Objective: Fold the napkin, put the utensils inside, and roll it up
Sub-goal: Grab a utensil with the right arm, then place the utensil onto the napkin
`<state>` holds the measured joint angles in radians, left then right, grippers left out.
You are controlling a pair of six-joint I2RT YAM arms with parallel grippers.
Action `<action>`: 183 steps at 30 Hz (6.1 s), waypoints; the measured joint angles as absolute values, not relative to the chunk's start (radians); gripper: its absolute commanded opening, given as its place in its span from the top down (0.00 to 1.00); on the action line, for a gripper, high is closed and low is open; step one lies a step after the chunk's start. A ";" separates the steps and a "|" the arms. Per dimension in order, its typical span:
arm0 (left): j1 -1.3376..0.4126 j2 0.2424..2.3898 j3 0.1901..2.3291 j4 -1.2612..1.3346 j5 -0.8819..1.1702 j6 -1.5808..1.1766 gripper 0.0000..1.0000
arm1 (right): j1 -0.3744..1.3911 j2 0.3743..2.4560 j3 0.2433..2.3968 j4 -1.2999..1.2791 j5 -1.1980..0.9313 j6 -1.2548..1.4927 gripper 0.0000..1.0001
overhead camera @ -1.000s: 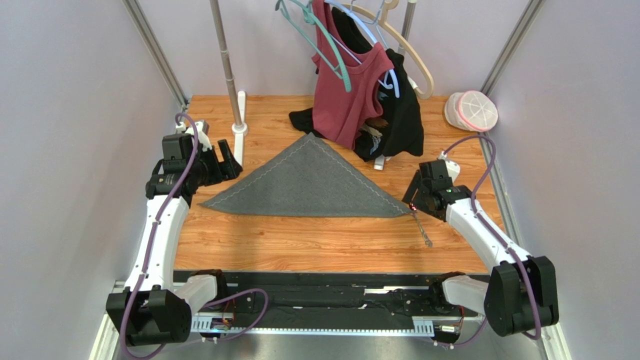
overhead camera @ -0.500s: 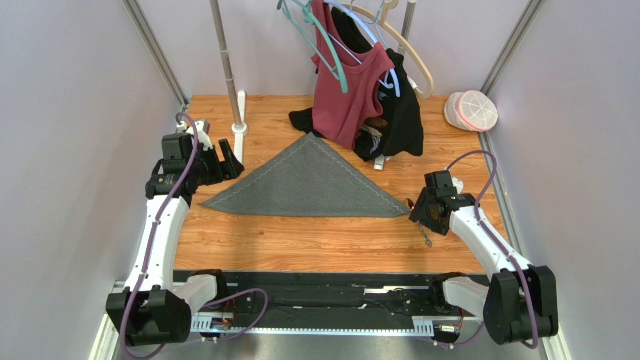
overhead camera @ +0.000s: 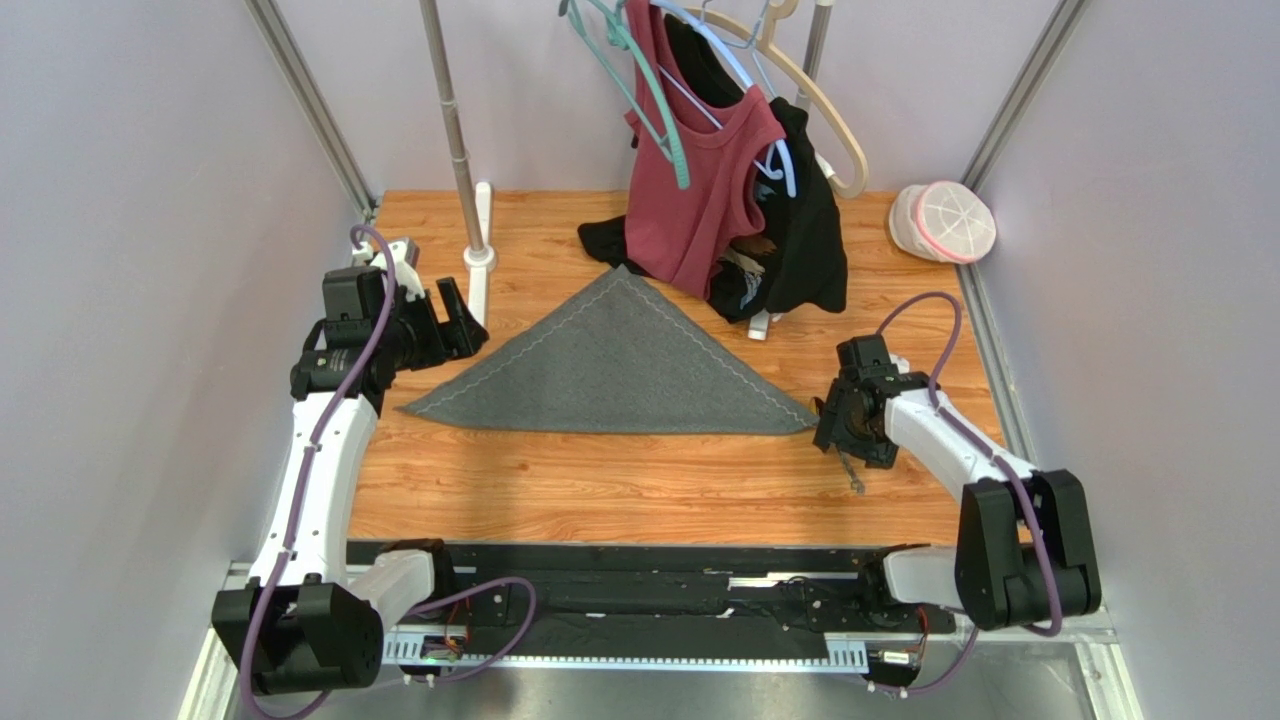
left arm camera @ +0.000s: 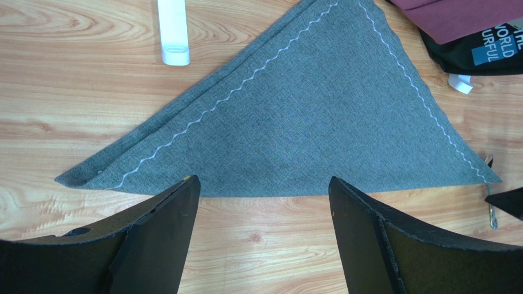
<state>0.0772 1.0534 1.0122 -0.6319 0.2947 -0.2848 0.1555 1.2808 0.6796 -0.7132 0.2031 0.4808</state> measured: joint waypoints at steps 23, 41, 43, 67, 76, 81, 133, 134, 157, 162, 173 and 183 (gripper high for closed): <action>0.077 1.053 1.012 -0.631 0.302 -0.285 0.14 | 0.113 1.445 0.753 -0.639 0.112 0.420 0.66; 0.077 1.051 1.007 -0.630 0.302 -0.285 0.14 | -0.039 1.435 0.741 -0.633 0.068 0.466 1.00; 0.077 1.051 1.007 -0.630 0.302 -0.285 0.14 | -0.040 1.435 0.743 -0.634 0.067 0.465 1.00; 0.077 1.036 1.007 -0.624 0.330 -0.285 0.14 | 0.262 1.245 0.910 -0.701 0.006 0.508 1.00; 0.077 1.022 1.001 -0.617 0.331 -0.285 0.14 | 0.616 1.559 1.137 -0.545 -0.031 0.455 1.00; 0.077 1.013 1.000 -0.617 0.331 -0.284 0.14 | 0.701 1.699 1.254 -0.533 -0.084 0.255 1.00; 0.077 1.004 0.993 -0.617 0.331 -0.282 0.14 | 0.910 1.992 1.366 -0.443 -0.009 -0.683 1.00; 0.077 1.004 0.993 -0.617 0.331 -0.282 0.14 | 0.912 1.992 1.366 -0.444 -0.009 -0.683 1.00; 0.077 1.004 0.993 -0.617 0.329 -0.281 0.12 | 0.925 1.769 1.259 -0.328 0.055 -0.491 0.60; 0.077 1.004 0.993 -0.617 0.325 -0.281 0.12 | 0.916 1.407 1.024 -0.172 0.155 -0.287 0.53; 0.077 1.004 0.993 -0.617 0.319 -0.281 0.12 | 0.624 1.088 0.648 -0.225 0.390 0.366 0.38; 0.077 1.004 0.993 -0.617 0.308 -0.281 0.12 | 0.335 1.011 0.535 -0.356 0.312 0.749 0.38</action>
